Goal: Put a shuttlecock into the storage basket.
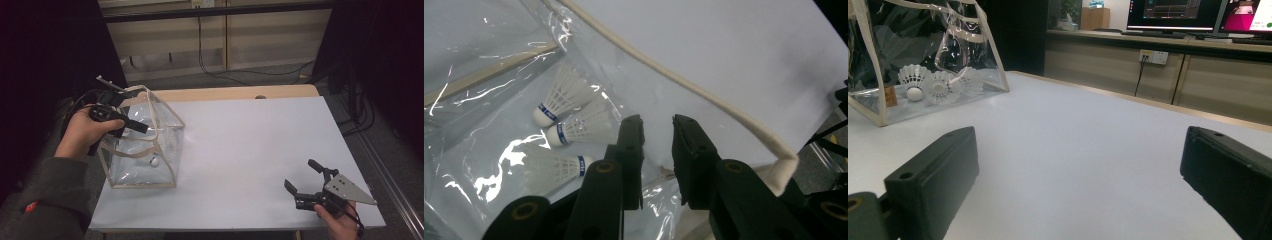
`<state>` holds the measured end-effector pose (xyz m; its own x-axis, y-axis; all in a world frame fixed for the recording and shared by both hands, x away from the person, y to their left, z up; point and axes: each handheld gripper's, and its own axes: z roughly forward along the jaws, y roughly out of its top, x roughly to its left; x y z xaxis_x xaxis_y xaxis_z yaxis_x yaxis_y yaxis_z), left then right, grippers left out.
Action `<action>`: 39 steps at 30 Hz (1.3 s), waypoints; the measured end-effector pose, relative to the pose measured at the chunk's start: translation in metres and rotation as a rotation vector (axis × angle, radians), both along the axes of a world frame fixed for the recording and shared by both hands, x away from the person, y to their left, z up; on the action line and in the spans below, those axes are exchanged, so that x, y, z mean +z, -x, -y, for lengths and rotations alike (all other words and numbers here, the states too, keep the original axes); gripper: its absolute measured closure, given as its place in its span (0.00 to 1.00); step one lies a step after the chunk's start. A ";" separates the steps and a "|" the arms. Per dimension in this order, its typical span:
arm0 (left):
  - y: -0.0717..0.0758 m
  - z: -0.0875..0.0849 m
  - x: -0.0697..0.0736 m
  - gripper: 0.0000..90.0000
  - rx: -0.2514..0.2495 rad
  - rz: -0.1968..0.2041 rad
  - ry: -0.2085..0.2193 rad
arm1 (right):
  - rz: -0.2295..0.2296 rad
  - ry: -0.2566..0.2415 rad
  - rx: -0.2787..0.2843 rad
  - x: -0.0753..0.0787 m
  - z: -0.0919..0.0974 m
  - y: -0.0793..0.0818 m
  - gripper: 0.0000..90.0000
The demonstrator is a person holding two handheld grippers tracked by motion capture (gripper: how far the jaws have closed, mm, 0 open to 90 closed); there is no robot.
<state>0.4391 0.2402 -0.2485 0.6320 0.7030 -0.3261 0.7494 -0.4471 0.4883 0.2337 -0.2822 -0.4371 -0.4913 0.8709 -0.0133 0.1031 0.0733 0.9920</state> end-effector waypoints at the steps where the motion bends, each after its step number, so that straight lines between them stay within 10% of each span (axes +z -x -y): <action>1: 0.001 0.000 0.001 0.81 -0.006 0.003 0.001 | 0.000 0.001 0.001 0.000 0.000 0.000 0.02; 39: 0.038 0.024 0.016 0.27 -0.213 0.069 0.077 | 0.002 0.005 -0.002 0.001 0.001 0.002 0.02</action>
<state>0.4009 0.2163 -0.2328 0.7863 0.5258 -0.3244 0.6055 -0.5513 0.5739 0.2316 -0.2831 -0.4359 -0.4896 0.8717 -0.0189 0.1011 0.0783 0.9918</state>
